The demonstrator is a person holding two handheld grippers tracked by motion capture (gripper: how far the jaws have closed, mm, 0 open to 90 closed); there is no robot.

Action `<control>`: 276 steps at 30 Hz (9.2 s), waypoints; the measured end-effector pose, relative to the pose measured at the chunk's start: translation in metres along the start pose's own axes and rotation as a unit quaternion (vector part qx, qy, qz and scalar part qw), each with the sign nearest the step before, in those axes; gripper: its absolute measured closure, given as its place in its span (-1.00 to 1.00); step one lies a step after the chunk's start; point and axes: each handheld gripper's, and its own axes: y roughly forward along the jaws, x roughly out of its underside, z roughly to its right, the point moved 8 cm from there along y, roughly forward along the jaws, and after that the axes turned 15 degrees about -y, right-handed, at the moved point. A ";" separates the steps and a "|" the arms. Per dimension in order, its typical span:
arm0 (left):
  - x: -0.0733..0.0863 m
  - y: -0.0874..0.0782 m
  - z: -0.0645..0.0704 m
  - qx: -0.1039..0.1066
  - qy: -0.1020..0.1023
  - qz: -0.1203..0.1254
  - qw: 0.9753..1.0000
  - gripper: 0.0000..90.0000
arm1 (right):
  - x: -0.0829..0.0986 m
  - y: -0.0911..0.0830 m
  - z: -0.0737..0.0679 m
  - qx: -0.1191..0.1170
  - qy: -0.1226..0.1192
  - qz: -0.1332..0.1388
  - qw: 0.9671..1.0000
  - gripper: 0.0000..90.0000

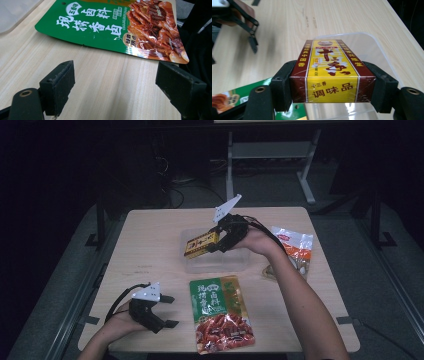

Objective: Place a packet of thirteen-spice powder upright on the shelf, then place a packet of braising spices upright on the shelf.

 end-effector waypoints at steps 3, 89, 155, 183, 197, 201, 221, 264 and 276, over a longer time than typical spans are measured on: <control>0.000 -0.001 0.000 0.001 -0.002 0.001 1.000 -0.66 | -0.001 0.005 0.005 0.003 0.002 0.000 1.000 -0.29; 0.001 0.000 0.002 0.011 -0.006 -0.006 1.000 -0.66 | -0.032 0.104 0.029 -0.031 0.014 -0.043 0.998 -0.54; 0.000 -0.002 -0.008 -0.017 -0.021 -0.003 1.000 -0.66 | 0.074 -0.040 -0.066 0.093 0.121 0.008 0.988 -0.69; 0.001 -0.003 -0.007 -0.025 -0.029 0.002 0.999 -0.66 | 0.146 -0.046 -0.159 0.080 0.172 -0.018 0.982 -0.51; -0.025 0.012 -0.009 -0.069 -0.041 0.021 0.997 0.71 | 0.139 -0.032 -0.192 0.037 0.148 -0.008 0.988 0.77; -0.033 0.027 -0.010 -0.072 -0.037 0.001 0.997 0.99 | 0.135 -0.025 -0.199 0.013 0.133 -0.010 0.991 0.97; -0.044 0.076 -0.012 -0.082 -0.012 -0.051 0.995 0.99 | 0.129 0.003 -0.216 -0.056 0.074 -0.035 0.995 1.00; -0.101 0.089 -0.018 -0.060 -0.019 0.001 0.998 0.83 | 0.079 0.030 -0.217 -0.042 0.030 0.006 0.999 0.89; -0.054 0.044 -0.008 -0.090 -0.054 0.001 0.994 -0.26 | 0.112 -0.008 -0.196 0.028 0.132 0.002 0.991 0.05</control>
